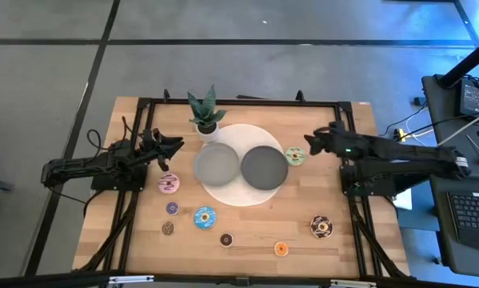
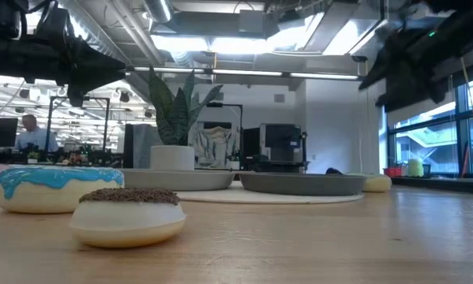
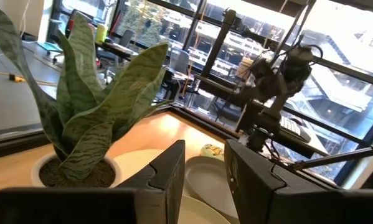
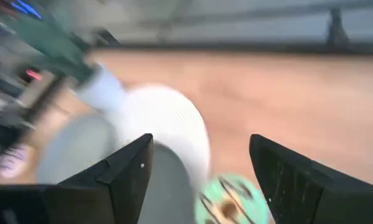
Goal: Pick & Place donuts
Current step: Put the large green donut on the green plate
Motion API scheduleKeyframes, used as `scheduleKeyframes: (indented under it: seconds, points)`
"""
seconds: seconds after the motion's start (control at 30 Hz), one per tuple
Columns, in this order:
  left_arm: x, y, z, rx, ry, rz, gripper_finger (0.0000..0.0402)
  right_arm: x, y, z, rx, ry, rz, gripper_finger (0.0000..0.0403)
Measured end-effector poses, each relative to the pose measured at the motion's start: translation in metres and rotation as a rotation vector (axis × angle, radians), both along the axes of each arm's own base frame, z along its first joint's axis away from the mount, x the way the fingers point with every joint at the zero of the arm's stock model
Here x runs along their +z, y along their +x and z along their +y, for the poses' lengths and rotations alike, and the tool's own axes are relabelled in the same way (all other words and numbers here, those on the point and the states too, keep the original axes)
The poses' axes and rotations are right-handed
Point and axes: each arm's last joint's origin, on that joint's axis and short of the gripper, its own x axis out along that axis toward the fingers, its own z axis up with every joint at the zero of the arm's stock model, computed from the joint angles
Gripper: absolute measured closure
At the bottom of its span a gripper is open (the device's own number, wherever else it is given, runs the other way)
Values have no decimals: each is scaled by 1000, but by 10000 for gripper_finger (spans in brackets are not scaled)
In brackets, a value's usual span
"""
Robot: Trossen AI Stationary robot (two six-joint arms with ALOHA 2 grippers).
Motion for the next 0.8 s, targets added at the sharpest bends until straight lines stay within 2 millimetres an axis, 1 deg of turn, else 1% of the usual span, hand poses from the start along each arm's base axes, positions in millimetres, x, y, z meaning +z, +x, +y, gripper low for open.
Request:
scheduleKeyframes:
  seconds: [0.1, 0.2, 0.3, 0.4, 0.57, 0.7, 0.8]
  points:
    - [0, 0, 0, 0, 0, 0, 293, -14, 14, -8, -55, 81, 92, 135]
    - [0, 0, 0, 0, 0, 0, 295, -30, 27, -16, -55, 174, 180, 135]
    - [0, 0, 0, 2, 0, 0, 294, -48, 34, -23, -57, 253, 292, 135]
    - [0, 0, 0, 8, -1, 0, 292, -61, 40, -29, -68, 306, 358, 135]
    - [0, 0, 0, 8, -1, 0, 295, -77, 48, -35, -50, 347, 421, 136]
    - [0, 0, 0, 8, -1, 0, 297, -88, 50, -38, -38, 408, 466, 136]
    - [0, 0, 0, 8, -1, 0, 295, -93, 53, -38, -21, 419, 491, 136]
